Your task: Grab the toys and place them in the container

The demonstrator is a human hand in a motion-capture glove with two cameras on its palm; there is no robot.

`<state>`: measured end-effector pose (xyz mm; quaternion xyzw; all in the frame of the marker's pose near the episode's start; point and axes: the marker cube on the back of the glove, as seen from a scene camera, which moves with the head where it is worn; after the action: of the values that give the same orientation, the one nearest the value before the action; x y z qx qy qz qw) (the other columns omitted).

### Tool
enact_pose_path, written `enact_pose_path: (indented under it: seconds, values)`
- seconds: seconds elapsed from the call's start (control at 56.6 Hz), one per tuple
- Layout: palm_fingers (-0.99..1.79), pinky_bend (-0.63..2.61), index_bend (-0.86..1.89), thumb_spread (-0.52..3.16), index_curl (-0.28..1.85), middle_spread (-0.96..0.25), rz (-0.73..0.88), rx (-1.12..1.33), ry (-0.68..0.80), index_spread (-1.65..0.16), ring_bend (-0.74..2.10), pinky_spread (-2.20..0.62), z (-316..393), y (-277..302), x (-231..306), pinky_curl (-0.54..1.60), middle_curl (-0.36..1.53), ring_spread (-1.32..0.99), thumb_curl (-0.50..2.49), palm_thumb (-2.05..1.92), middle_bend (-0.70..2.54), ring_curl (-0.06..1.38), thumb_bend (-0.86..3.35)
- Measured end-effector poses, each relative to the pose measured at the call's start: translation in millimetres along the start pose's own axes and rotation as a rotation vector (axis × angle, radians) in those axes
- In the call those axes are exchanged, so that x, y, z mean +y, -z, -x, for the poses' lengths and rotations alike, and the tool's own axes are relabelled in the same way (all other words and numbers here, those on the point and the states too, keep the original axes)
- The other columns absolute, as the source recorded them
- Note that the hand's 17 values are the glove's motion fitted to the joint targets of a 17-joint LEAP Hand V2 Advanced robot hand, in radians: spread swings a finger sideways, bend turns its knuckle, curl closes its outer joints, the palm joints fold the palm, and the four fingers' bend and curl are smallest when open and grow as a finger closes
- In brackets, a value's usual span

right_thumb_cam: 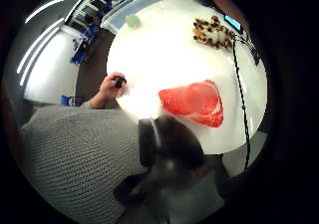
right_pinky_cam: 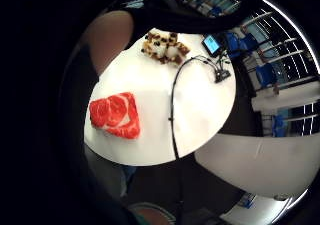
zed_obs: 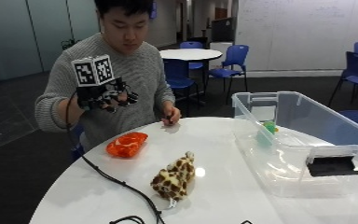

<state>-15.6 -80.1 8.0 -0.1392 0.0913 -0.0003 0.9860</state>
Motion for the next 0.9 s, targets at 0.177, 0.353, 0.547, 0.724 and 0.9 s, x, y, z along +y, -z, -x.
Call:
enact_pose_path:
  seconds: [0.177,0.353,0.547,0.724,0.9]
  values:
    - [-0.03,0.73,0.15,1.29,0.36,-0.19,0.082,-0.039,0.033,-0.39,0.21,0.03,1,-28,-2,0.36,0.3,-0.12,0.19,0.0,0.17,0.26,-0.01]
    - [-0.05,0.88,0.11,1.29,0.32,-0.2,0.309,-0.036,0.054,-0.38,0.27,0.03,10,-104,-7,0.4,0.29,-0.14,0.24,0.09,0.15,0.29,0.01]
    - [0.1,1.02,0.22,1.29,0.32,-0.22,0.267,-0.017,0.038,-0.4,0.3,0.0,19,-156,-6,0.42,0.28,-0.18,0.29,0.21,0.19,0.3,0.03]
    - [0.65,0.83,0.14,1.33,0.33,-0.28,0.117,-0.051,0.014,-0.41,0.58,-0.24,20,-162,-7,0.35,0.4,-0.35,0.36,0.34,0.51,0.36,0.08]
    - [0.69,0.85,0.15,1.28,0.34,-0.32,0.102,-0.056,0.013,-0.41,0.75,-0.36,22,-162,-9,0.37,0.47,-0.44,0.46,0.46,0.56,0.46,0.11]
